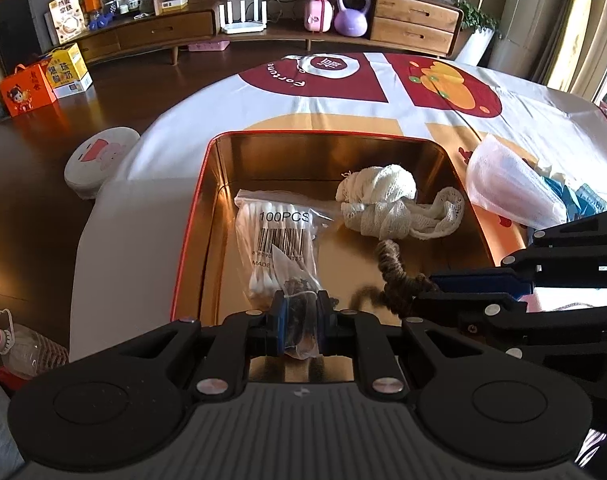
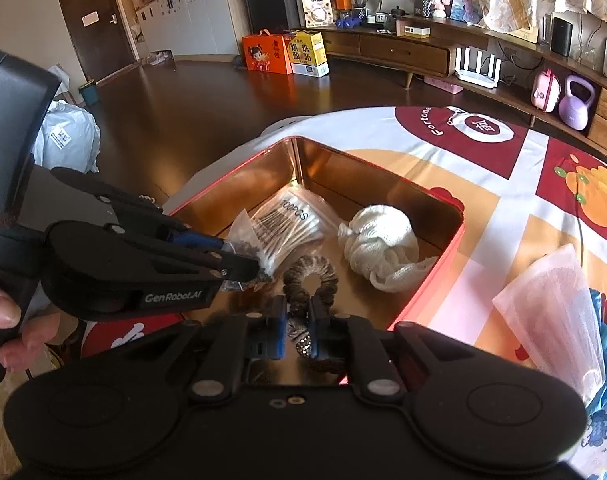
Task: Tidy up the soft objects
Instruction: 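Carry the hair tie and clear pouch over the tin box, then open both grippers to drop the hair tie and pouch into the tin, then move the left tool to the clear plastic bag while the right tool reaches the printed mask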
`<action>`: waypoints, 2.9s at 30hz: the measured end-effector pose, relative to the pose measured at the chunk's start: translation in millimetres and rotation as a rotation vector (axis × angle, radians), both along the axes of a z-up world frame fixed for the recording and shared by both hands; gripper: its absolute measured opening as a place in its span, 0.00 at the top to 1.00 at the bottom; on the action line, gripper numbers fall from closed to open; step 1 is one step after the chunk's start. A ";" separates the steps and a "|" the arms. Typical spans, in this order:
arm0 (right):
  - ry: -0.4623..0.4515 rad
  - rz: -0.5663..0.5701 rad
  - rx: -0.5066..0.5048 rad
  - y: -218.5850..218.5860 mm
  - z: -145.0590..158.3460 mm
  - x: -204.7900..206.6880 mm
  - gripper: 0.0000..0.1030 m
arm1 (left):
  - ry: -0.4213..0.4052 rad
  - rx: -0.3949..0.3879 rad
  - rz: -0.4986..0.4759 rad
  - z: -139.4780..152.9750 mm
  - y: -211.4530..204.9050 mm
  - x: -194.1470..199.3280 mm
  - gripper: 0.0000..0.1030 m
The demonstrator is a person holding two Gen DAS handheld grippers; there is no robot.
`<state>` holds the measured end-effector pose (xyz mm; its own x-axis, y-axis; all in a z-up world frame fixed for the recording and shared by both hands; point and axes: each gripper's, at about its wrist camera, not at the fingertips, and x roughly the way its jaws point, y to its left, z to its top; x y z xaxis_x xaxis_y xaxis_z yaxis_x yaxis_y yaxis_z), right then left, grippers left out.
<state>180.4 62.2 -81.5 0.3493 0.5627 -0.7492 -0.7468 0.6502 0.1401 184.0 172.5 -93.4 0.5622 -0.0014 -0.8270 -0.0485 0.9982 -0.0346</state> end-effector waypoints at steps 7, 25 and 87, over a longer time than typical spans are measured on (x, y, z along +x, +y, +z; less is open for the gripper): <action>0.018 -0.007 0.009 -3.1 0.6 -2.9 0.79 | 0.010 -0.011 0.004 -3.4 -0.2 -1.3 0.87; -0.005 -0.029 0.054 -19.9 17.8 -8.1 0.59 | 0.000 -0.014 0.037 5.9 -2.4 -11.7 0.73; -0.191 -0.357 0.133 -248.8 59.4 -44.6 0.00 | -0.282 -0.024 -0.047 76.5 -166.6 -25.3 0.02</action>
<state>135.9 -186.6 -22.1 0.6652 0.4684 -0.5815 -0.4988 0.8583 0.1209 158.7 6.0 -16.9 0.7690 -0.0509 -0.6372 0.0128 0.9978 -0.0643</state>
